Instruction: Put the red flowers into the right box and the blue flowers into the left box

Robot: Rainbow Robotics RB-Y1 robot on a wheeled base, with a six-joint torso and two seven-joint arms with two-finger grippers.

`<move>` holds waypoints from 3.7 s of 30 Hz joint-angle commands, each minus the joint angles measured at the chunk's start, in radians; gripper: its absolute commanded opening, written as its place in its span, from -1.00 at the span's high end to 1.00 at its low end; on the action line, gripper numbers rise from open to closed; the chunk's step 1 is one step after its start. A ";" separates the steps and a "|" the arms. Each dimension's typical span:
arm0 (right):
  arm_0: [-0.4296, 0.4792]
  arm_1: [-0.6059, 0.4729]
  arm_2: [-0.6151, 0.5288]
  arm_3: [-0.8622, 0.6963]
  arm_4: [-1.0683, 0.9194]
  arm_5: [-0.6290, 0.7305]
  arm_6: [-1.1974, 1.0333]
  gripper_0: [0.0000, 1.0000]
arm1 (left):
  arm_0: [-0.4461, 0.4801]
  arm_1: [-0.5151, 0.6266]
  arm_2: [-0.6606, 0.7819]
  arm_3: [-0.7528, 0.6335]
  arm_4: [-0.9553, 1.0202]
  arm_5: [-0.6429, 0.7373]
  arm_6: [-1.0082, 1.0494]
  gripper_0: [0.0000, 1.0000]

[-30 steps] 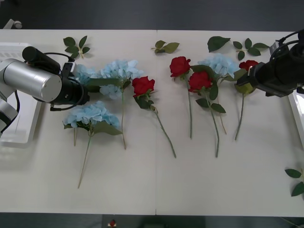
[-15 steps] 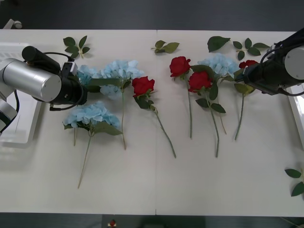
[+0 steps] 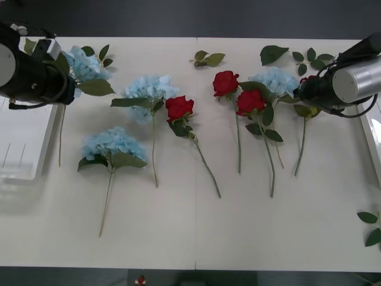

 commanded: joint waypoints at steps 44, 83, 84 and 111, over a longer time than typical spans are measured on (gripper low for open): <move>-0.147 0.109 0.203 0.313 -0.015 -0.182 -0.014 1.00 | 0.102 0.266 0.133 0.497 0.228 -0.304 -0.484 0.90; 0.089 -0.505 -0.018 0.081 -0.411 -0.039 1.015 1.00 | 0.076 0.108 0.016 0.057 0.244 -0.082 -0.354 -1.00; 0.104 -0.505 -0.031 0.084 -0.405 -0.044 1.015 1.00 | 0.082 0.097 0.007 0.051 0.244 -0.089 -0.326 -1.00; 0.100 -0.417 -0.049 0.216 -0.318 -0.188 0.937 0.97 | 0.467 0.045 0.016 -0.437 -0.189 -0.172 0.088 -1.00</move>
